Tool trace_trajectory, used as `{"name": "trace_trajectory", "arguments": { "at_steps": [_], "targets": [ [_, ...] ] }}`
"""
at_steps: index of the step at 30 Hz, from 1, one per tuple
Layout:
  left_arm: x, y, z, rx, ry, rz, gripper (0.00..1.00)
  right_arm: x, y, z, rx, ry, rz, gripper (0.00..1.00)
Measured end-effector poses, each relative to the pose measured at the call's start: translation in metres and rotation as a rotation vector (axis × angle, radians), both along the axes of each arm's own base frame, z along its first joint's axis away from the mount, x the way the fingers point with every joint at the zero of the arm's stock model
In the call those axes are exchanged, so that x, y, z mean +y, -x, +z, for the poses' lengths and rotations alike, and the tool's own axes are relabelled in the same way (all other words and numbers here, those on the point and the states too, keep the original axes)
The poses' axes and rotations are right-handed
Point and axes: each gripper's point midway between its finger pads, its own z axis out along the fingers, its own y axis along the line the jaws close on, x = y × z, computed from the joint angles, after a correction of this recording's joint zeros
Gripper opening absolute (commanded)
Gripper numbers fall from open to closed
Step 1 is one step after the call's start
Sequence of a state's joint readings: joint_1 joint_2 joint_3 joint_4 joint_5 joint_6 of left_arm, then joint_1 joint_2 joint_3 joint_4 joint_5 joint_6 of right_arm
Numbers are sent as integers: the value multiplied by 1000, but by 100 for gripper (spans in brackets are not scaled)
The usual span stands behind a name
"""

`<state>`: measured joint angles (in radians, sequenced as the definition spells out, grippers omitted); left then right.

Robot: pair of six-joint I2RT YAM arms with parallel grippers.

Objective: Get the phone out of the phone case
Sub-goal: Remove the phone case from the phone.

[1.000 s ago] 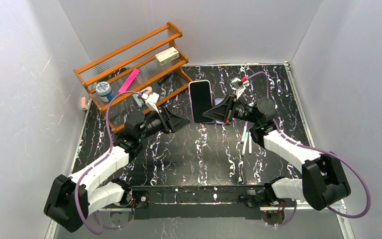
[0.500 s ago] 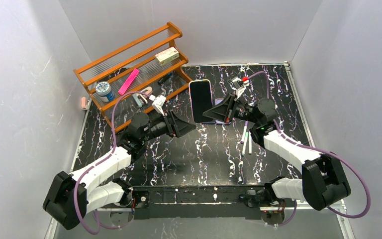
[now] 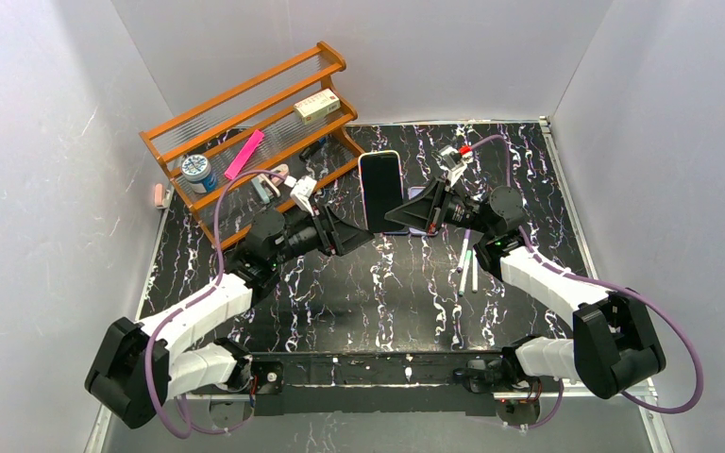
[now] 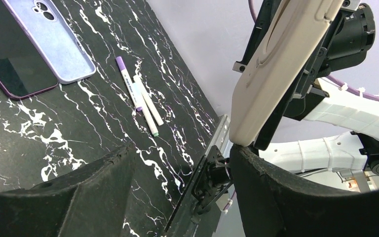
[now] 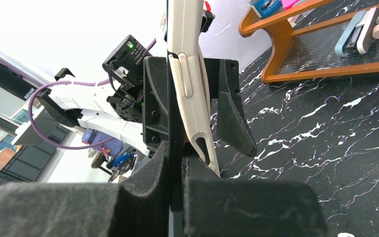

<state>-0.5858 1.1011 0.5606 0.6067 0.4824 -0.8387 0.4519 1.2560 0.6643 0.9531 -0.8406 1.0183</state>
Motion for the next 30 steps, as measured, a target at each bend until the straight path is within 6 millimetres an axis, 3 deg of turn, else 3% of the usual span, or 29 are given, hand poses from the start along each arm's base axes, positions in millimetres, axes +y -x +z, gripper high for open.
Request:
{"name": "trace_trajectory", "arguments": {
  "at_steps": [14, 30],
  "targets": [
    [-8, 10, 12, -37, 29, -64, 67, 0, 0, 1, -6, -4, -1, 1],
    [-7, -7, 1, -8, 0, 9, 65, -3, 5, 8, -24, -14, 4, 1]
  ]
}}
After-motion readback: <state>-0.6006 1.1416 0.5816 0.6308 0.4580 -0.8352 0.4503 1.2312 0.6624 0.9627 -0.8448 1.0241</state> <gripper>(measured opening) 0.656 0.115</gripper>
